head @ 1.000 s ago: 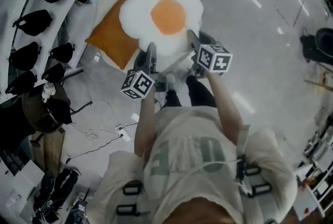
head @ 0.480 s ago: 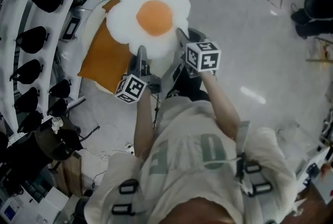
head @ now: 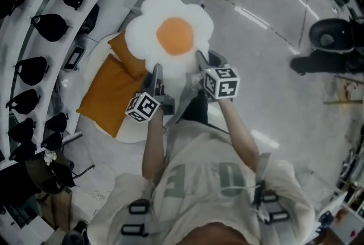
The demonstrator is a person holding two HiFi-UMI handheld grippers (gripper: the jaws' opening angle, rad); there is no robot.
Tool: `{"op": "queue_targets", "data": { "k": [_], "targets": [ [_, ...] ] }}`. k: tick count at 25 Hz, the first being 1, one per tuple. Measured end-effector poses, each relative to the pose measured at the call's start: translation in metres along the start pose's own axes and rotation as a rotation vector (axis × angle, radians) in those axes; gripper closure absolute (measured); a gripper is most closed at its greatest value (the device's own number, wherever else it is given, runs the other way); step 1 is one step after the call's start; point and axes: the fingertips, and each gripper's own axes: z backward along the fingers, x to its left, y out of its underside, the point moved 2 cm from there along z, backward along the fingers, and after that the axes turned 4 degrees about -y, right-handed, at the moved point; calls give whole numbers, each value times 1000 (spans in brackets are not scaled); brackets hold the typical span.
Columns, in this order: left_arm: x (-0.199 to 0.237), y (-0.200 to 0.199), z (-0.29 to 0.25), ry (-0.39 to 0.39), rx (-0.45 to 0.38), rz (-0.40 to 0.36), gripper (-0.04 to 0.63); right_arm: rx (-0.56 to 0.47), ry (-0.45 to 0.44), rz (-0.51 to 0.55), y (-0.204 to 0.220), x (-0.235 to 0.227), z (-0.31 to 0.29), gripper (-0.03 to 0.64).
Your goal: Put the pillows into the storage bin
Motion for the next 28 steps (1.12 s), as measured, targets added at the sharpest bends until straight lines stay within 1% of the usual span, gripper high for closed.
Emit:
{"op": "queue_targets", "data": {
  "k": [2,4,7,10,12,15,16,19,21,23,25,28],
  "targets": [
    [-3,-5,-35,-12,-26,22,525,17,-16,34,-24,-22,-23,541],
    [-5,-11,-68,-39,-58,54,525,54,-42,70,-50,-43,-49,541],
    [-8,-32,-109,-81,-103,108,525,103,-80,131,-93,-59,-87,541],
    [-11,-49,-141,-96,-141,145,525,107,-109,182,-128,-71,-117,541],
    [-13,-63,-161,-98,-167,148,525,102,-129,197,-147,-77,-136,541],
    [-16,-81,-166,-117,-212,98,524,127,-166,147,-157,-77,-154,541],
    [-15,-84,-167,-133,-225,80,523,138,-180,130,-157,-78,-159,541],
    [-8,-92,-177,-203,-259,46,525,168,-220,132,-158,-79,-186,541],
    [1,-97,-177,-241,-276,41,525,191,-247,115,-155,-74,-201,541],
    [10,-105,-175,-258,-301,52,525,204,-281,101,-154,-63,-215,541],
    [19,-113,-177,-272,-332,71,525,203,-316,119,-162,-53,-230,541],
    [26,-120,-196,-304,-344,77,525,211,-342,154,-175,-58,-253,541]
  ]
}}
